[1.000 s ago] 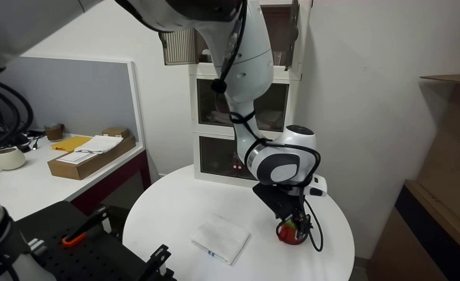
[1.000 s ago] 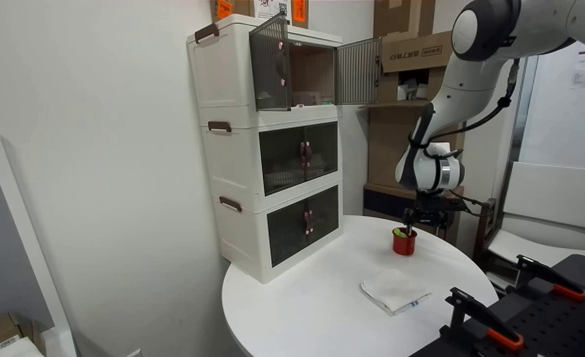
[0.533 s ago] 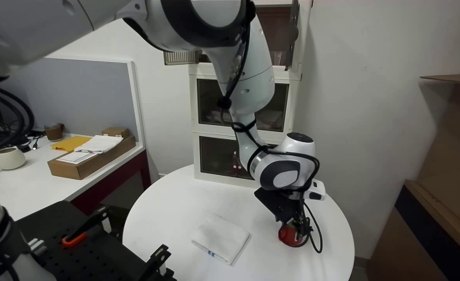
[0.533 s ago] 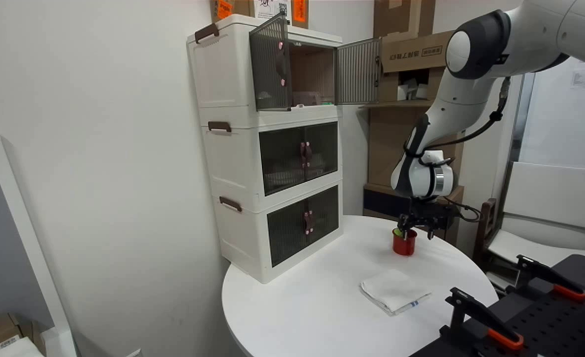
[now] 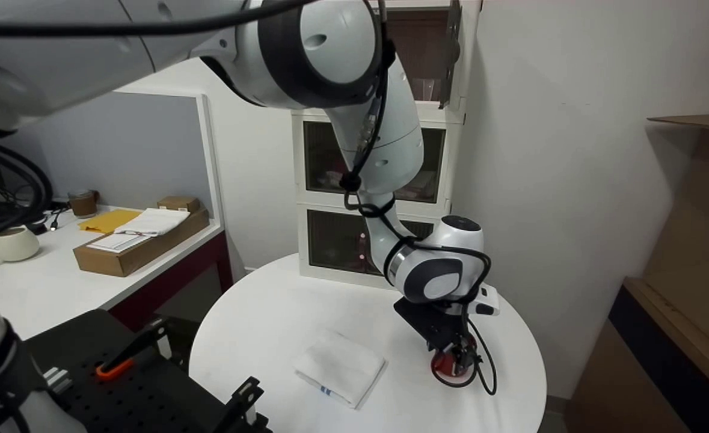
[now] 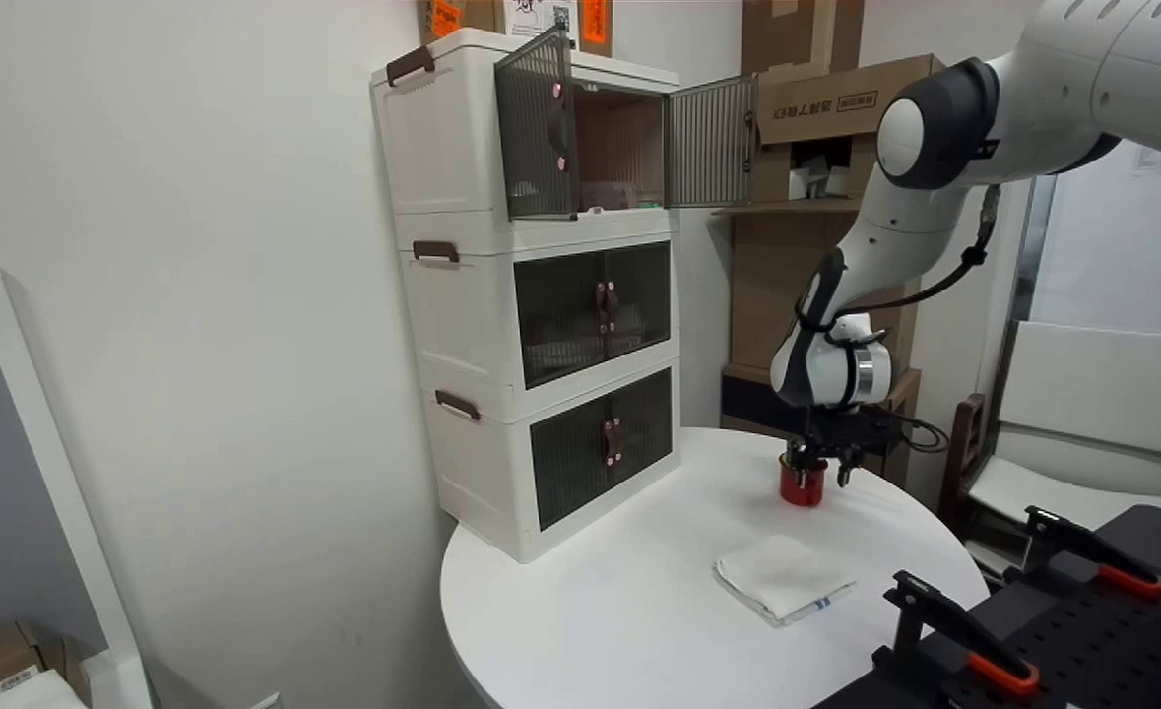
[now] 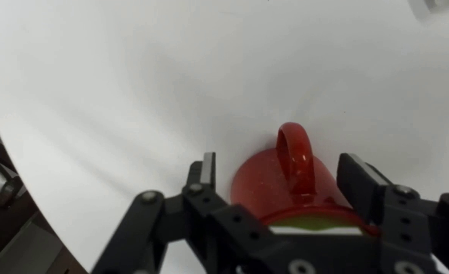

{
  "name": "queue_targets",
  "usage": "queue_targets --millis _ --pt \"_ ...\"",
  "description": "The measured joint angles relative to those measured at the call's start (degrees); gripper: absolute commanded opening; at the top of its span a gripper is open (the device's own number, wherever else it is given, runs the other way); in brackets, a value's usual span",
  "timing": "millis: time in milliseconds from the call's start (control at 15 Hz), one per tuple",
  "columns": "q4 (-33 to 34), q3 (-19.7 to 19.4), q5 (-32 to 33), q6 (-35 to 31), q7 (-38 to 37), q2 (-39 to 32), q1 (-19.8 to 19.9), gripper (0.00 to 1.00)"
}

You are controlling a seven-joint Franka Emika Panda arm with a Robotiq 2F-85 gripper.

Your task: Pick up the red cup and place it at the top shelf of the cabinet

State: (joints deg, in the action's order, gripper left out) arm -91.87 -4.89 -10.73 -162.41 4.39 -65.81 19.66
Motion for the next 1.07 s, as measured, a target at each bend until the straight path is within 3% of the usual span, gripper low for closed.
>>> queue_targets --millis 400,533,600,867,1067 --pt "2.2 0.0 0.0 0.0 0.0 -1.9 -0.4 0.04" --pt "2.2 0.0 0.0 0.0 0.0 -1.9 -0.4 0.00" --pt "2.2 0.0 0.0 0.0 0.0 -1.9 -0.4 0.04" --pt "1.7 0.5 0.0 0.0 0.0 -1.2 -0.3 0.04" --pt "-2.1 2.0 0.0 0.1 0.0 2.6 -0.2 0.04"
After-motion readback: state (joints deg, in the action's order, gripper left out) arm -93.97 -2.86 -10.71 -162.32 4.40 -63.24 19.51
